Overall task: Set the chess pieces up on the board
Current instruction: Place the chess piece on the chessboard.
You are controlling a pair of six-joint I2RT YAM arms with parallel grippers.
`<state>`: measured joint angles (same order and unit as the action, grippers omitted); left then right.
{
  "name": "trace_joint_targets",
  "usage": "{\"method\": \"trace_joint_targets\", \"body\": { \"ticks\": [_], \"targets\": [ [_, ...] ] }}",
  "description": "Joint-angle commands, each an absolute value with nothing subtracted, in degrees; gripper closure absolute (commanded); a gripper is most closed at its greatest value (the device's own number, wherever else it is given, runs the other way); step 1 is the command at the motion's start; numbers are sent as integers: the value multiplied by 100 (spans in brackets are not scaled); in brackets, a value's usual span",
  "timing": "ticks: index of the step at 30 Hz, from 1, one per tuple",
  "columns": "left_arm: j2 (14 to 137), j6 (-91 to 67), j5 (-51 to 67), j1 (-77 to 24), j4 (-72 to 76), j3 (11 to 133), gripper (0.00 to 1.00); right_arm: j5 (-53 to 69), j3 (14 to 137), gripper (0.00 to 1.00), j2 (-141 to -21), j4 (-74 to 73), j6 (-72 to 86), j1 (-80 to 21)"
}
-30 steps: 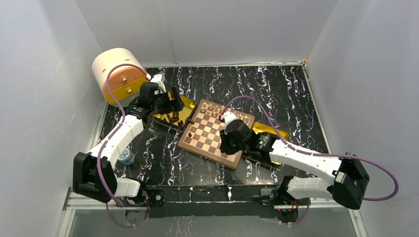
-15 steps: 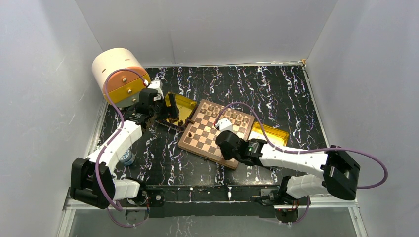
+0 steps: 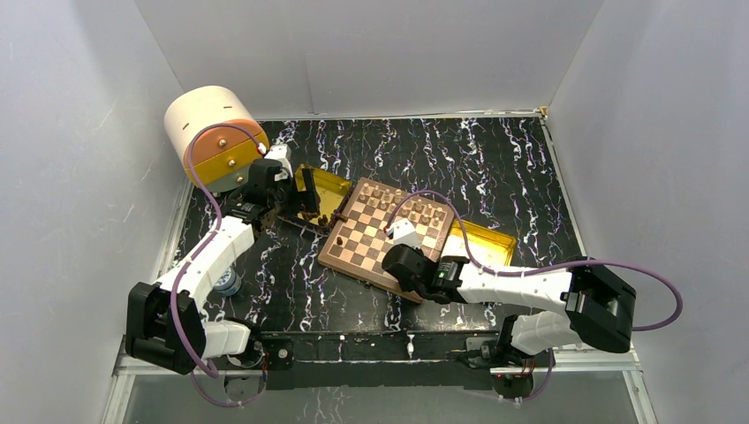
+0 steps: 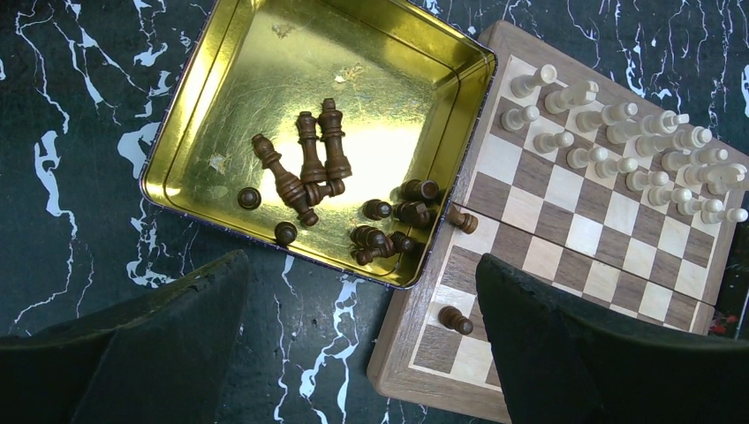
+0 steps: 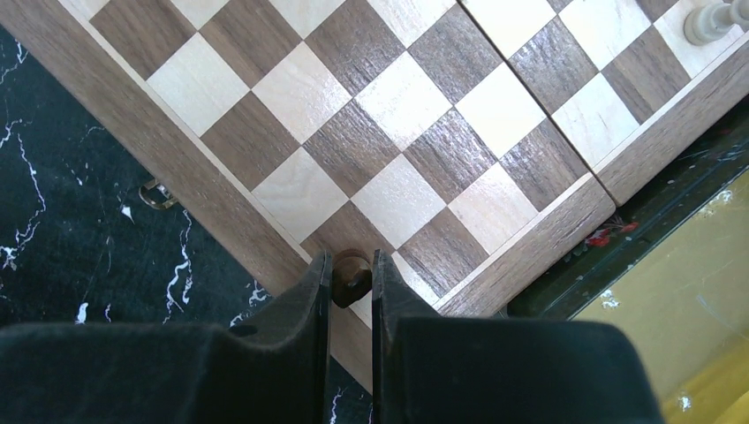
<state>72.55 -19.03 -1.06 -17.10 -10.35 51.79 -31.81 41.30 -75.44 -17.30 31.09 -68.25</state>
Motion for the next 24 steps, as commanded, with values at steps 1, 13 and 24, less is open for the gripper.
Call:
{"method": "trace_joint_targets", "body": {
  "ticks": [1, 13, 24],
  "targets": [
    [7097, -1835, -114, -1738, -976, 5157, 4, -3523, 4047, 82, -7559, -1347, 3295, -6843],
    [7152, -1838, -44, -1736, -950, 5159, 4, -3402, 3997, 77, -7524, -1279, 3443, -6847],
    [7209, -1826, -74, -1735, -972, 5170, 6, -3437, 4536, 49, -7466, -1780, 3614, -6846]
  ]
}}
